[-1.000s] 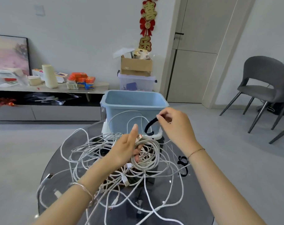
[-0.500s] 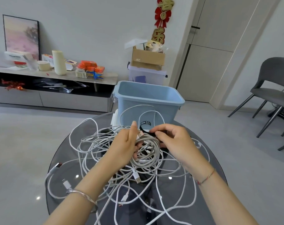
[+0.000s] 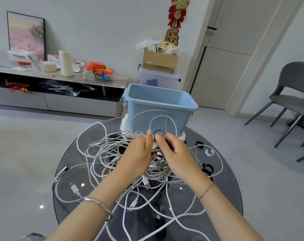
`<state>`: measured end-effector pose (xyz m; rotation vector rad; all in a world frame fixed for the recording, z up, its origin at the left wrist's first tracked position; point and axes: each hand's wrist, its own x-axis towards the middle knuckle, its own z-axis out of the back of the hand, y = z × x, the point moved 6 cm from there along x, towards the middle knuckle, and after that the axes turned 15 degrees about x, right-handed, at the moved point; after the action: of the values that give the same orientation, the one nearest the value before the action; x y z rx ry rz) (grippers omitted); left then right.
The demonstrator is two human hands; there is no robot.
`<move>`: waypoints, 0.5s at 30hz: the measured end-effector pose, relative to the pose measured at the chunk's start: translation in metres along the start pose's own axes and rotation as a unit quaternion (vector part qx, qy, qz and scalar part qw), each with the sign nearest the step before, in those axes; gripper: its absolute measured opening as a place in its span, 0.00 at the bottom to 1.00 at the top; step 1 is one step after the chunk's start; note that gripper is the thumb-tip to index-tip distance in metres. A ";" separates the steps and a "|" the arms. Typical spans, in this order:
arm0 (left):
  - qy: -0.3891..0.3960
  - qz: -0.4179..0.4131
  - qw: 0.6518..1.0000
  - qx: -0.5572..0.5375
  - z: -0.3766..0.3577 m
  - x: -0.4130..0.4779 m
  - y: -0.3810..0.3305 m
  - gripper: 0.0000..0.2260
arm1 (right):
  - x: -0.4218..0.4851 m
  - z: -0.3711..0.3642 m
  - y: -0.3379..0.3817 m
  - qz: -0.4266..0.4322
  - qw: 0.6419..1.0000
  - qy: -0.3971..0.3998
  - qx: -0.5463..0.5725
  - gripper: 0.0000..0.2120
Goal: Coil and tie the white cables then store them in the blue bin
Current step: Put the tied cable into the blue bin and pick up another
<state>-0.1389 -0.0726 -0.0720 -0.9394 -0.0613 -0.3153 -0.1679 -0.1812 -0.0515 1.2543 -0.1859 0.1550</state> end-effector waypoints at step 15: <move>-0.045 -0.057 0.984 -0.164 0.004 -0.004 -0.019 0.15 | -0.001 0.015 0.003 0.082 0.976 -0.143 0.141 0.18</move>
<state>-0.1475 -0.0788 -0.0556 -1.2804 -0.1486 -0.3958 -0.1702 -0.1943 -0.0449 1.5429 -0.5331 0.1454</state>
